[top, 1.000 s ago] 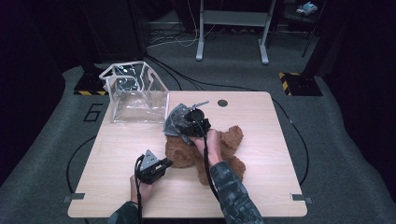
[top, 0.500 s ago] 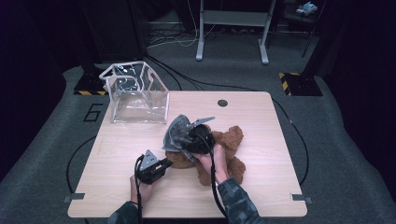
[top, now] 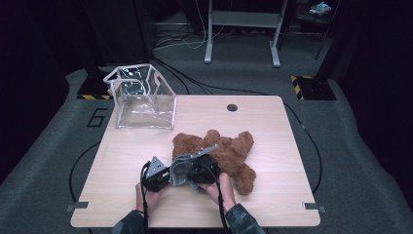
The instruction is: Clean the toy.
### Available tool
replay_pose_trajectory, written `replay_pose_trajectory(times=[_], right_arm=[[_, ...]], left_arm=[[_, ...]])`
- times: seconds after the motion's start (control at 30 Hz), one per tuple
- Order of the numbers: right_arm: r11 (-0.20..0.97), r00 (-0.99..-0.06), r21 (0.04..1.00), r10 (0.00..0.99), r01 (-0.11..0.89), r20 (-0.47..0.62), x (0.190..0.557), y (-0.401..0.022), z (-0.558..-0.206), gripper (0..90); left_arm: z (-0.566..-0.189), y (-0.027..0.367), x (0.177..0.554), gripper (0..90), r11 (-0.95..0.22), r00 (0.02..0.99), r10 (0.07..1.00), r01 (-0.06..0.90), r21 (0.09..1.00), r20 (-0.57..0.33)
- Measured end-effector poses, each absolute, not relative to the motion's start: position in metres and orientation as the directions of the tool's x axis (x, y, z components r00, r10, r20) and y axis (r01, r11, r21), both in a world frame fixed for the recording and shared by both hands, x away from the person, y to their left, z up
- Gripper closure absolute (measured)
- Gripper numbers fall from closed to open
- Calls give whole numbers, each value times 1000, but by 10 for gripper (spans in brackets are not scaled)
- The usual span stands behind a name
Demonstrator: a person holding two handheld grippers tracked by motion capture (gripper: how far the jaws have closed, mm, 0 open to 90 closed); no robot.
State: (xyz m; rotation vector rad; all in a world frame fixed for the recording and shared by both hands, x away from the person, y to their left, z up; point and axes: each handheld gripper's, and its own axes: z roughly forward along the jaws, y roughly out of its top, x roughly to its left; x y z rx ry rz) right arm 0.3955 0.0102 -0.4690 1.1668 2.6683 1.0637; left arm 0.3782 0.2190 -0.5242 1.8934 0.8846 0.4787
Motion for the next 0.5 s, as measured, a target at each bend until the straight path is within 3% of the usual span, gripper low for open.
replay_pose_trajectory(times=[0.17,0.27,0.5], right_arm=[[488,-733,615,641,619,230,394,8,-474,765],[474,-731,630,643,615,230,392,3,-455,765],[424,-728,755,678,501,102,403,-15,-396,767]], left_arm=[[-525,220,379,805,-260,659,750,369,892,-54],[-524,221,379,805,-256,660,749,375,891,-62],[-524,220,379,815,-271,665,745,375,886,-53]])
